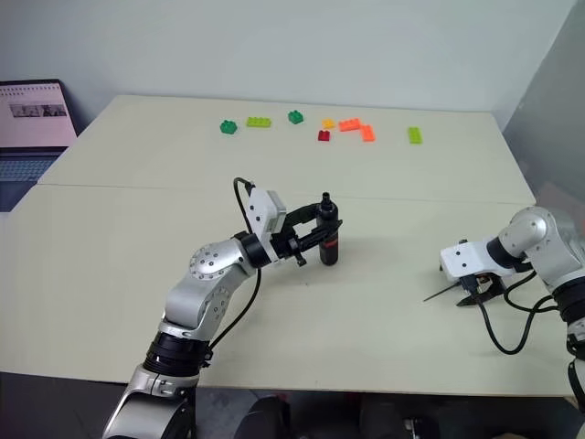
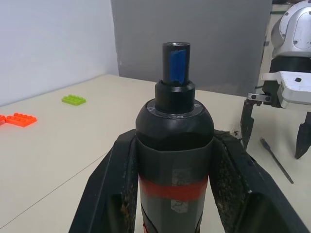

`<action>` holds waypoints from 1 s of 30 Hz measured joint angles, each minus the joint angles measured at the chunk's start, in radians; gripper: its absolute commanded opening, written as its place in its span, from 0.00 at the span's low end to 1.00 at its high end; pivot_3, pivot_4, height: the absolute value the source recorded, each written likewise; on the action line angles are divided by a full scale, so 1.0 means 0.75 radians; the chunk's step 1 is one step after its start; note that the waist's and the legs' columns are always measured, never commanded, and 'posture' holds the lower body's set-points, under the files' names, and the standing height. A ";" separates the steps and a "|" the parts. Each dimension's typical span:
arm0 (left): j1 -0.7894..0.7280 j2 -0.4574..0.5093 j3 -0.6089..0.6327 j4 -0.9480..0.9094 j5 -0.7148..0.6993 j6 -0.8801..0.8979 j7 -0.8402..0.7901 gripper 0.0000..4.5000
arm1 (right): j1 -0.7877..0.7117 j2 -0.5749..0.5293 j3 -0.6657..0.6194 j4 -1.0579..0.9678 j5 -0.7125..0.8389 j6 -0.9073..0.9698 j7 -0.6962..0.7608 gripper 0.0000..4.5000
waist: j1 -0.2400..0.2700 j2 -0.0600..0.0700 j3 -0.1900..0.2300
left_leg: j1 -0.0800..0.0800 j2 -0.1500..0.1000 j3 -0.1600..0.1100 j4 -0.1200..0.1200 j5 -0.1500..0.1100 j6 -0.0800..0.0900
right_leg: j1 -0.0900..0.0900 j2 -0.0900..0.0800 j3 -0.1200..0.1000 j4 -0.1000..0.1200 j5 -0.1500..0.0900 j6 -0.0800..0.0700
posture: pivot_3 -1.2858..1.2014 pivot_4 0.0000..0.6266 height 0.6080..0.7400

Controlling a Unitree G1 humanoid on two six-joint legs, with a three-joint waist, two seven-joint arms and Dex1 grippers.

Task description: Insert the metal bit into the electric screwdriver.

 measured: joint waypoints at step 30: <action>0.017 0.023 0.076 -0.006 0.054 -0.014 0.140 0.37 | -0.083 0.082 -0.168 -0.142 0.142 0.276 -0.010 0.00 | -0.002 0.002 0.001 | 0.011 0.000 -0.001 -0.002 -0.002 0.003 | 0.010 0.000 0.000 -0.001 0.000 0.000 | 0.52 0.24 1.00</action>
